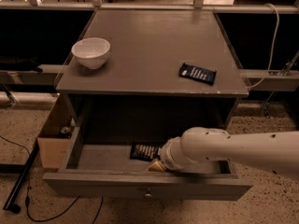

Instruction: Pick rxbar chocolate from top drawer and place on counter

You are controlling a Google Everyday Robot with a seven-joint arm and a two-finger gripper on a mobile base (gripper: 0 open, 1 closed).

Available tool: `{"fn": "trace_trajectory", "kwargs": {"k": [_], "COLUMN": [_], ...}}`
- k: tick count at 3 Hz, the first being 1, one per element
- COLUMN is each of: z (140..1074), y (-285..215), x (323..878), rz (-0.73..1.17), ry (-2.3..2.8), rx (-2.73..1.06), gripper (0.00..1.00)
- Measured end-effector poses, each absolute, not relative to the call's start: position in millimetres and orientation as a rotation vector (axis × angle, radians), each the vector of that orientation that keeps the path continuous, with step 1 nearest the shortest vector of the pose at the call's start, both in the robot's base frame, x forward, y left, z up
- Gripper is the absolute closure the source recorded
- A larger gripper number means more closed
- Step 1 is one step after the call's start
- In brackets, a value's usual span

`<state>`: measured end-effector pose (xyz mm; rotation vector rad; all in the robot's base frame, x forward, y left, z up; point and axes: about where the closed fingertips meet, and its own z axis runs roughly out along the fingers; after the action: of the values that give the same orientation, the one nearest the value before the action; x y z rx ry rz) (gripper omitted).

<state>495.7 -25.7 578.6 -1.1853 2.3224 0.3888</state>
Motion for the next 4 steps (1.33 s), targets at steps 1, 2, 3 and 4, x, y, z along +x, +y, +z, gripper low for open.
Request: {"fn": "trace_trajectory", "kwargs": {"k": [1, 2, 3, 4], "z": [614.4, 600.0, 586.7, 581.9], "y": [-19.5, -16.7, -12.9, -1.3], "x": [523.3, 519.7, 517.7, 521.5], "rz": [0.280, 0.298, 0.313, 0.311], "ry": [2.259, 2.279, 2.298, 2.299], "rx": [-1.253, -1.246, -1.243, -1.262], "gripper": [0.00, 0.00, 0.00, 0.00]}}
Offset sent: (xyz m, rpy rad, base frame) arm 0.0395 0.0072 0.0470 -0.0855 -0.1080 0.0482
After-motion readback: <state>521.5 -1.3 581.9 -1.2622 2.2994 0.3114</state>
